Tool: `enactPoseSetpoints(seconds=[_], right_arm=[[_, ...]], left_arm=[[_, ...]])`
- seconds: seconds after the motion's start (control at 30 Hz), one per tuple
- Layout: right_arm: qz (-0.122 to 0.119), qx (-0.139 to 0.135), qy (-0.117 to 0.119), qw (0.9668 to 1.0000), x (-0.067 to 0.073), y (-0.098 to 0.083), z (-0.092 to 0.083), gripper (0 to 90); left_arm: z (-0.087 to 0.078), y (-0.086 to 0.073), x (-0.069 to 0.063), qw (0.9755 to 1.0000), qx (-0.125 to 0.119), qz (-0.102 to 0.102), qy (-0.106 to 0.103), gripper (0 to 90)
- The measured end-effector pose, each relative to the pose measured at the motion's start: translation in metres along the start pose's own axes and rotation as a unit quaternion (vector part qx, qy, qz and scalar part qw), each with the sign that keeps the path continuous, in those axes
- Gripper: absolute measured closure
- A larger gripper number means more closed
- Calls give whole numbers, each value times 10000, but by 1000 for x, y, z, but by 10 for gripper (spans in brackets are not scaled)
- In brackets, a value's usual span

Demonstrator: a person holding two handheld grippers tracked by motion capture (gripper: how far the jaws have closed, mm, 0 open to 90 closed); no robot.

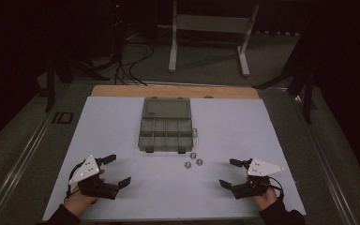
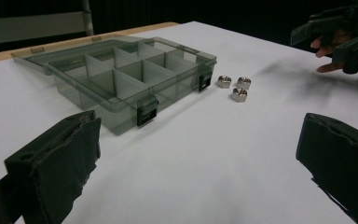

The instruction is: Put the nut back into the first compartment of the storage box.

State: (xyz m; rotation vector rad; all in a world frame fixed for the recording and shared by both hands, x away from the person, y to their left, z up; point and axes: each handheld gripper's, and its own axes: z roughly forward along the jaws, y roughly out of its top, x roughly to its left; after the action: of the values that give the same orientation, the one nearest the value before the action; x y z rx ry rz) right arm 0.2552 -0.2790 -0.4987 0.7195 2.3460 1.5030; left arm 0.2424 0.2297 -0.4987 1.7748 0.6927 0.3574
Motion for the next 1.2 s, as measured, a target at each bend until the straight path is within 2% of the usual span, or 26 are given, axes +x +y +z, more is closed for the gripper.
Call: enactPoseSetpoints(seconds=[0.43,0.57,0.7,0.73,0.83,0.87,1.0,1.13,1.2], right_arm=[[-26,-93,-98,9999,4,10,-3,129],[-30,-248,-5,9997,6,26,-4,128],[-96,-110,51,9999,8,38,-1,128],[-141,-101,105,9998,6,46,1,128],[-158,-152,82,9997,5,52,3,127],[-122,-215,155,9996,2,59,7,128],[-149,-272,183,9994,-2,71,14,135],[-52,-285,304,9991,-7,78,21,133],[-65,-204,345,9992,-10,83,29,123]], left_arm=[[1,0,0,10000,-2,-20,30,4],[0,0,0,10000,-21,-36,26,4],[1,1,0,10000,-44,-41,8,4],[1,1,-1,10000,-36,-34,-3,4],[1,1,-1,10000,-34,-30,-16,4],[1,1,-1,10000,-43,-27,-15,4],[1,2,-1,10000,-45,-20,-42,4],[1,2,-1,10000,-59,-27,-39,4],[1,2,-1,10000,-63,-21,-36,4]])
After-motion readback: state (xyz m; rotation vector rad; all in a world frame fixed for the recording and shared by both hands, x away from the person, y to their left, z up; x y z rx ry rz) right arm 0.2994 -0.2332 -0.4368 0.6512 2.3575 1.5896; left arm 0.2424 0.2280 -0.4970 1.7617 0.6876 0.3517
